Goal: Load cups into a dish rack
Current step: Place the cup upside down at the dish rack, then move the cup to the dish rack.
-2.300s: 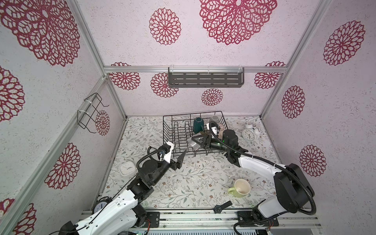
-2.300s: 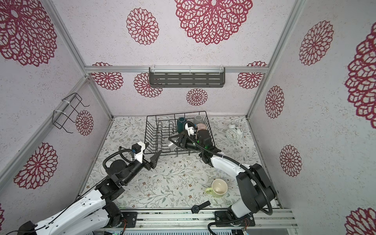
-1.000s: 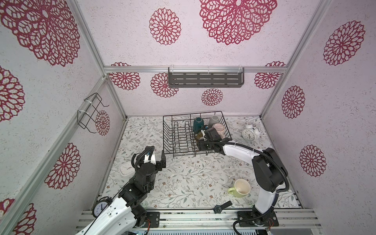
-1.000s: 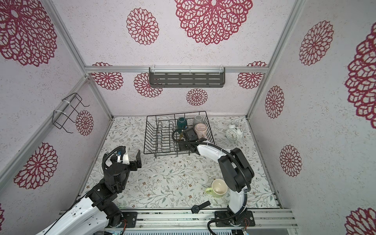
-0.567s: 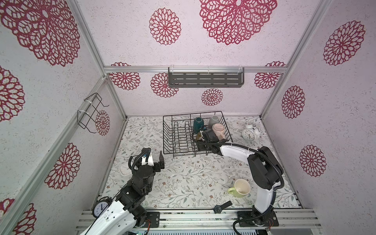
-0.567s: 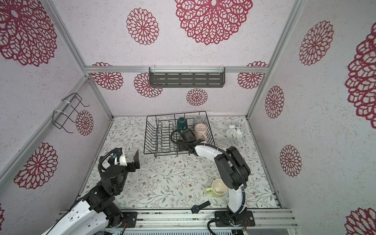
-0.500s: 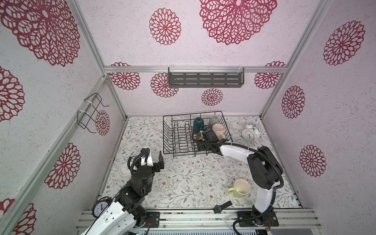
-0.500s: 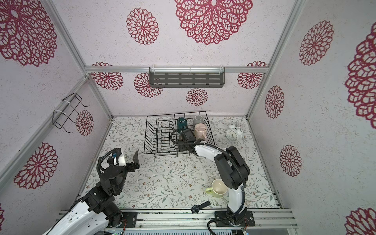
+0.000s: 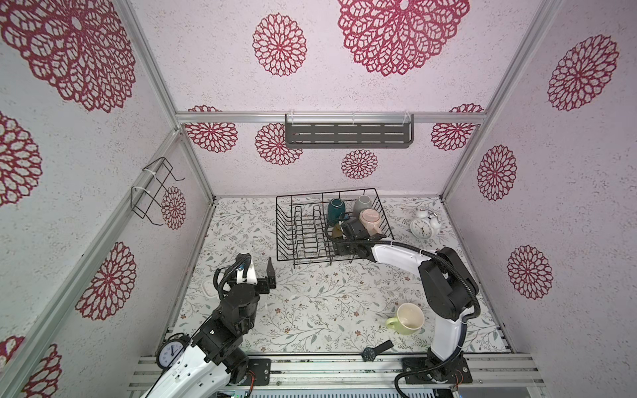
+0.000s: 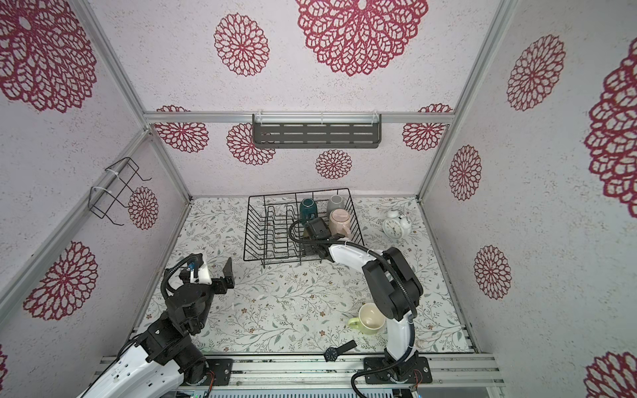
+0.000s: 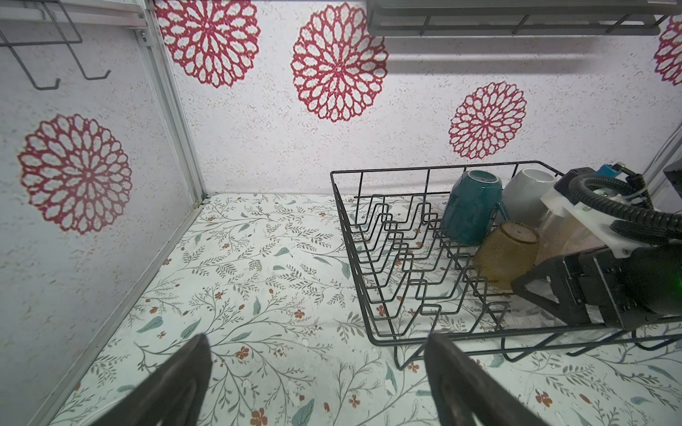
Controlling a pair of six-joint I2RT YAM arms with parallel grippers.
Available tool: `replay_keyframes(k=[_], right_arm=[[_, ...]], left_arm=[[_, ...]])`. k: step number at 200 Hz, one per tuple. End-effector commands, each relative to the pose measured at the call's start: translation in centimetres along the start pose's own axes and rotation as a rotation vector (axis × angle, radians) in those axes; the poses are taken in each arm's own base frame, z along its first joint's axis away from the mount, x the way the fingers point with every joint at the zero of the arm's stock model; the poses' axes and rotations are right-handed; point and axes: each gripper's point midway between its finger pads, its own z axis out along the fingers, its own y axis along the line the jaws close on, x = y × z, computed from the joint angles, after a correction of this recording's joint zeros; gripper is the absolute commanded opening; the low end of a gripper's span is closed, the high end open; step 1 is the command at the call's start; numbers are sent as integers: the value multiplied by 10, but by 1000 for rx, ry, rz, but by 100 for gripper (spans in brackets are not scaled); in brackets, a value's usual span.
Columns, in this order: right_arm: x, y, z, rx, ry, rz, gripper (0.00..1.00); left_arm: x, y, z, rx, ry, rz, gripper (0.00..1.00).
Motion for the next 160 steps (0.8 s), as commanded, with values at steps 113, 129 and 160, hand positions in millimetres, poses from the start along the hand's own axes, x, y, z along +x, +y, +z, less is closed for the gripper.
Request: replay_keyframes(k=[113, 129, 160], right_arm=[[-4, 1, -82, -5, 242, 22, 86], [4, 9, -79, -51, 277, 33, 85], [10, -3, -69, 33, 305, 41, 81]], left_arm=[[4, 0, 3, -6, 10, -8, 94], [4, 0, 4, -4, 8, -7, 94], [1, -2, 4, 4, 12, -1, 94]])
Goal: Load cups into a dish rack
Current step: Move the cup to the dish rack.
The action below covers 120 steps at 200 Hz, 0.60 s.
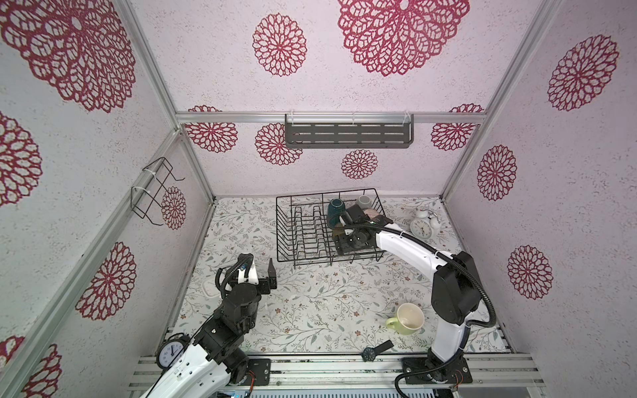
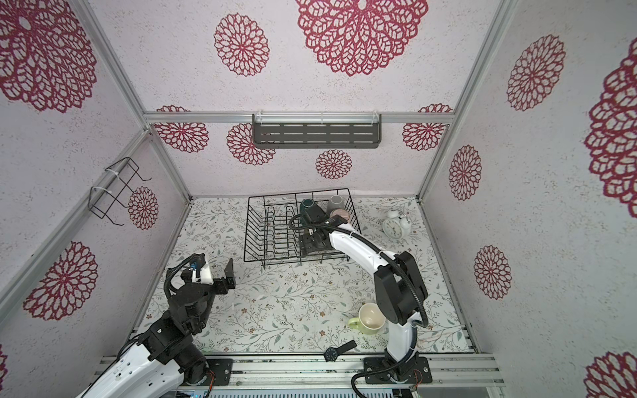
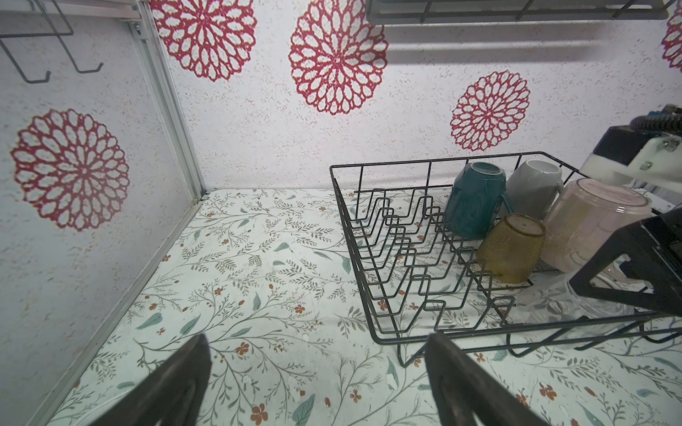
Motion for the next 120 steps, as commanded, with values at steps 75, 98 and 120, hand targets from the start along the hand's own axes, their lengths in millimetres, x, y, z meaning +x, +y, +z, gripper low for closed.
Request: replay_keyframes(k=[75, 98, 120], right_arm=[[8, 1, 23, 22, 121, 24, 80], [9, -1, 29, 42, 132, 24, 75], [6, -2, 29, 51, 126, 22, 66]], left_arm=[[-5, 5, -3, -7, -12, -18, 94], [-5, 5, -2, -9, -5, -15, 94], [-2, 4, -1, -11, -3, -12, 94]])
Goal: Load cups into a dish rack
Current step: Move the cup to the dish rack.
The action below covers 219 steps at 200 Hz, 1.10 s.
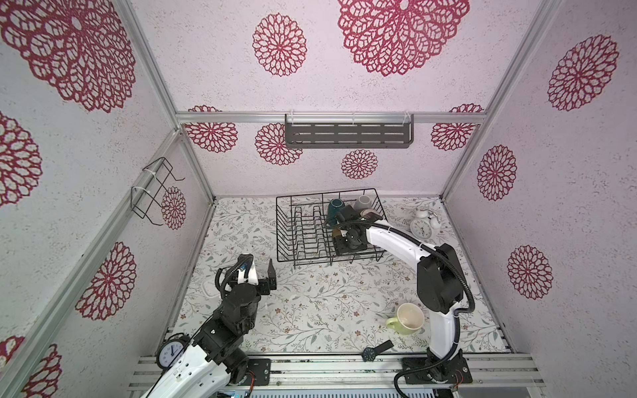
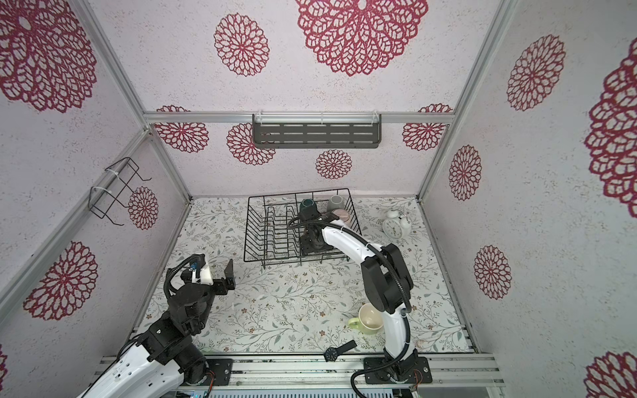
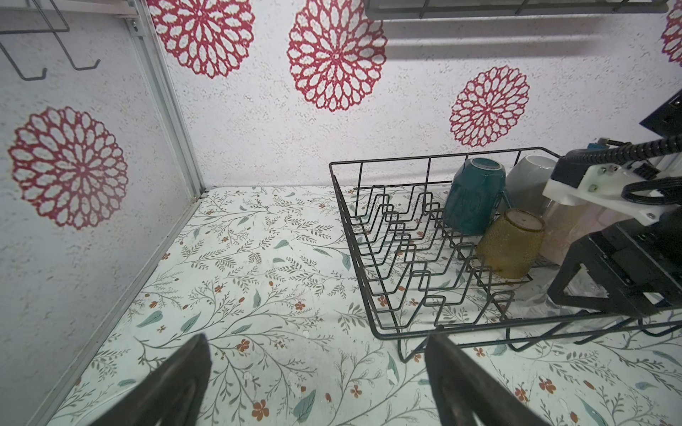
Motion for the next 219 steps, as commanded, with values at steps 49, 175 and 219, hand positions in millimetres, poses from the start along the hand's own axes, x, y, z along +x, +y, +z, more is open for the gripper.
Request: replay_keyframes(k=[49, 175, 219], right_arm=[[-13, -8, -11, 50, -26, 7, 61], [-32, -17, 2, 86, -58, 16, 70], [-38, -18, -17, 73, -115, 19, 78]], left_arm=[[0, 3, 2, -17, -5, -14, 94], [-1, 2, 3, -17, 3, -17, 94], [-3, -11, 5, 48, 11, -17, 96]])
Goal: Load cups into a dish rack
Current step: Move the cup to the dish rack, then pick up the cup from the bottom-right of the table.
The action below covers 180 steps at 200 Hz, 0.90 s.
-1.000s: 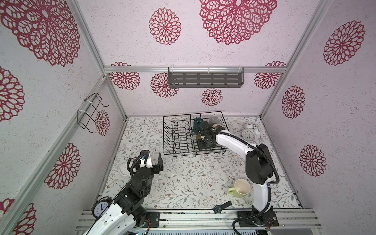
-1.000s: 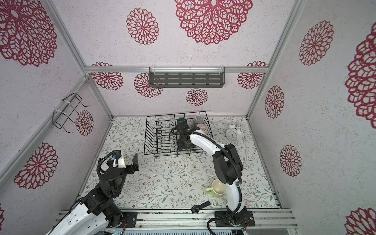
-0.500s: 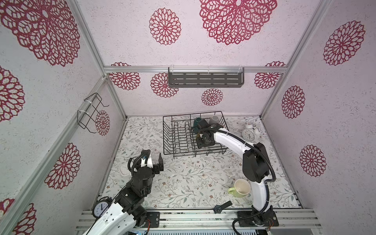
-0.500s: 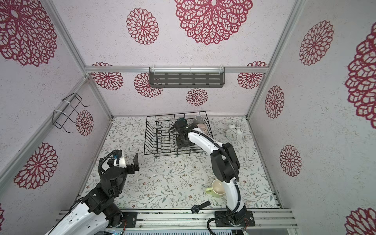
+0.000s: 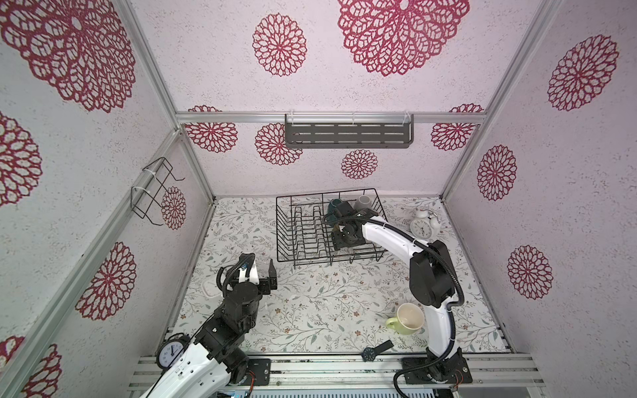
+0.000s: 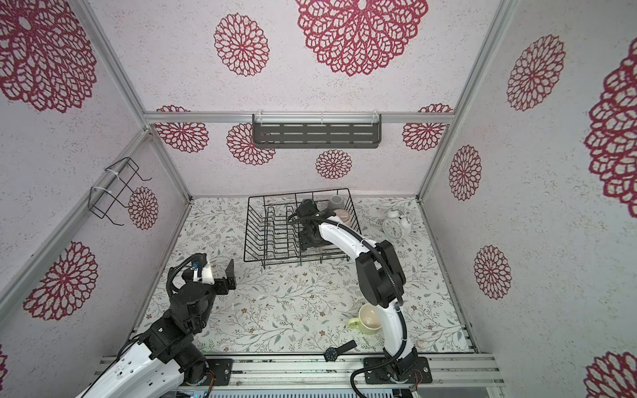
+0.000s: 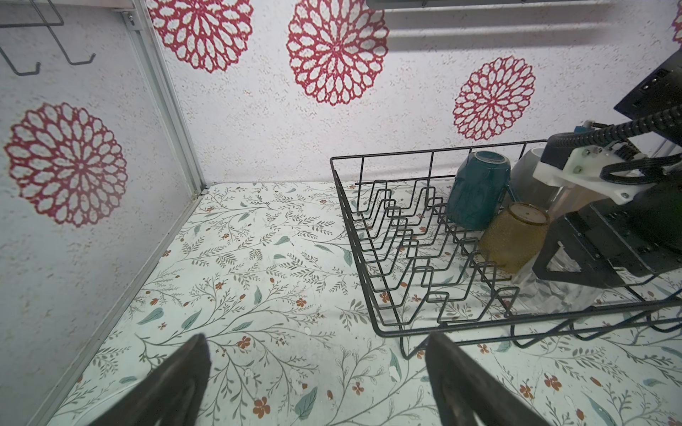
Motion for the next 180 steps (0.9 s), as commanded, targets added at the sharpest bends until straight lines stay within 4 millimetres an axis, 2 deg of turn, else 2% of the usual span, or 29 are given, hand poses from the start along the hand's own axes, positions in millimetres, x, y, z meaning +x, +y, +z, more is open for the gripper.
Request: replay_keyframes(k=[1, 39, 59, 91, 124, 141, 165, 180], right_arm=[[-14, -8, -28, 7, -75, 11, 78], [-17, -15, -57, 1, -160, 36, 80], [-14, -29, -79, 22, -227, 66, 84], [18, -68, -101, 76, -250, 119, 87], [54, -102, -132, 106, -309, 187, 90], [77, -124, -143, 138, -311, 239, 92], [111, -156, -145, 179, -289, 329, 94], [128, -167, -141, 158, -249, 389, 94]], left_arm=[[-9, -9, 1, 47, -10, -29, 96], [-16, -35, 0, 182, 1, -9, 98], [-21, -57, -3, 301, 5, 10, 98], [-28, -99, -9, 510, 34, 45, 99], [-17, -153, -17, 743, 123, 116, 99], [-7, -188, -25, 838, 155, 209, 100], [7, -242, -40, 953, 181, 325, 98], [18, -276, -53, 1040, 221, 355, 98]])
